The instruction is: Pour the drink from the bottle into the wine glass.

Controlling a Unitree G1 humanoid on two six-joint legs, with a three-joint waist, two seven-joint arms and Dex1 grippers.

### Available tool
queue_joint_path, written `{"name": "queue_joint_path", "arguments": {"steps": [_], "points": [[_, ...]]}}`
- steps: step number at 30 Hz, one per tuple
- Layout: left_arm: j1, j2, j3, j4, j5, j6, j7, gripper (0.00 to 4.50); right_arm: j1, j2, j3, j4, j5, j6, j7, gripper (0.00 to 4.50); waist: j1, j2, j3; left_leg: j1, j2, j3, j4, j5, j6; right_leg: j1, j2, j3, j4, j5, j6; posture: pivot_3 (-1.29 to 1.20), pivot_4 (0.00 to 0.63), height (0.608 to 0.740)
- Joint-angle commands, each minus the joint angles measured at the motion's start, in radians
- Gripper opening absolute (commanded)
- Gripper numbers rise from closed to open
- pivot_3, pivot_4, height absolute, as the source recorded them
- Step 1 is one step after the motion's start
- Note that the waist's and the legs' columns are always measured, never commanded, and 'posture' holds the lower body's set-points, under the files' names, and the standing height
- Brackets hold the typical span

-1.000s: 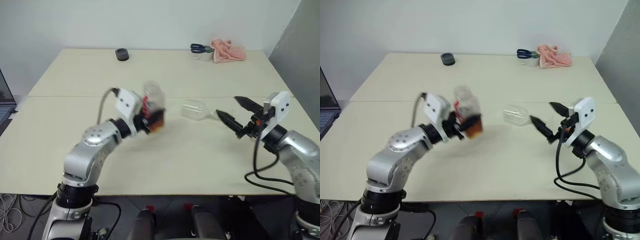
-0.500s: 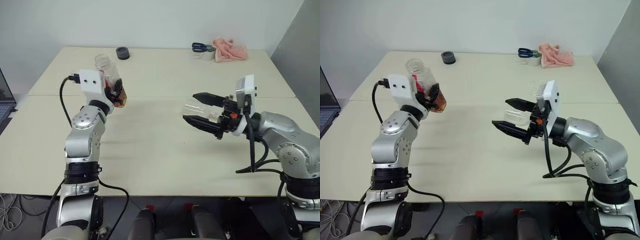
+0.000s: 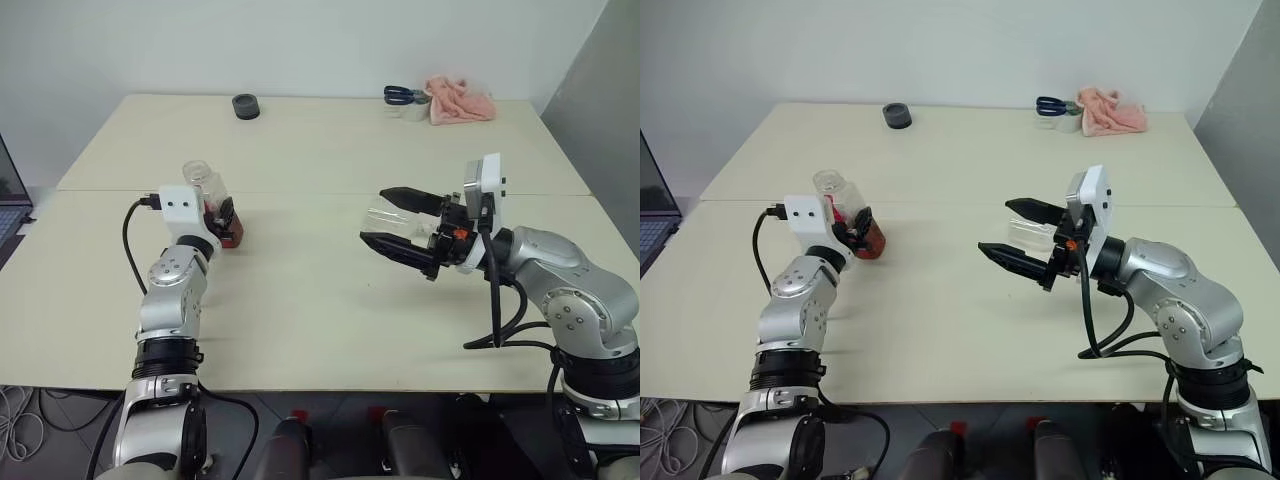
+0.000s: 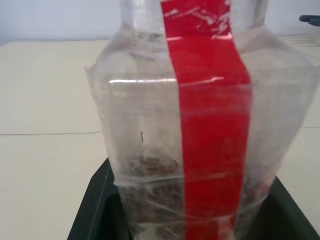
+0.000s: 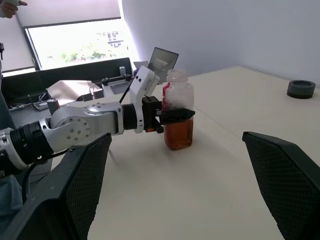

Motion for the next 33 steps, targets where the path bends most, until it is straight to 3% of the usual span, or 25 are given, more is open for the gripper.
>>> {"name": "queue_joint_path", "arguments": {"steps": [1,2,3,9,13,25,29,33], "points": [[-0.028,0.007,-0.010,0.018,0.021,-0.043,-0.014,1.83,0.001,0.006,-0.014,-0.039,0.002,-0.016,-0.011,4.47,0.000,0.000,0.000,0.000,0.000,0.000,0.000,0.000,0.000,0.000,0.000,0.000,0.000,0.000,0.000,0.00,0.150,0.740],[-0.030,0.006,-0.009,0.025,0.022,-0.046,-0.016,1.83,0.000,0.007,-0.014,-0.039,0.002,-0.015,-0.013,4.47,0.000,0.000,0.000,0.000,0.000,0.000,0.000,0.000,0.000,0.000,0.000,0.000,0.000,0.000,0.000,0.00,0.150,0.740],[-0.031,0.005,-0.008,0.029,0.021,-0.047,-0.020,2.51,-0.002,0.008,-0.013,-0.038,0.002,-0.015,-0.015,4.50,0.000,0.000,0.000,0.000,0.000,0.000,0.000,0.000,0.000,0.000,0.000,0.000,0.000,0.000,0.000,0.00,0.150,0.740],[-0.013,0.002,-0.015,0.004,0.021,-0.024,-0.038,4.42,-0.003,0.008,-0.013,-0.037,0.000,-0.013,-0.024,4.50,0.000,0.000,0.000,0.000,0.000,0.000,0.000,0.000,0.000,0.000,0.000,0.000,0.000,0.000,0.000,0.00,0.150,0.740],[0.023,-0.005,-0.015,-0.048,0.010,0.003,-0.036,4.48,0.006,0.008,-0.014,-0.035,0.002,-0.011,-0.029,4.50,-0.002,0.000,0.000,0.000,0.000,0.000,0.000,0.000,0.000,0.000,0.000,0.000,0.000,0.000,0.000,0.00,0.150,0.740],[0.362,-0.092,-0.004,-0.547,-0.037,0.308,0.065,4.48,0.093,-0.030,-0.019,-0.093,-0.001,0.019,-0.056,4.50,0.000,0.000,0.000,0.000,0.001,-0.002,0.000,0.000,0.000,0.001,0.000,0.000,0.000,0.000,0.000,0.00,0.150,0.740],[0.437,-0.064,-0.022,-0.679,-0.065,0.413,0.033,4.48,0.098,-0.127,0.041,-0.085,-0.162,0.005,-0.081,4.50,0.000,0.000,0.000,0.001,0.001,-0.001,0.000,0.000,0.000,0.001,0.000,0.001,0.000,0.000,0.000,0.00,0.150,0.740],[0.421,0.117,-0.164,-0.845,-0.194,0.503,-0.272,4.48,0.003,-0.256,0.176,0.046,-0.439,-0.089,-0.070,4.50,-0.001,0.000,0.000,0.001,0.001,0.000,0.000,0.000,0.000,0.000,0.001,0.000,0.000,0.000,0.000,0.00,0.150,0.740]]}}
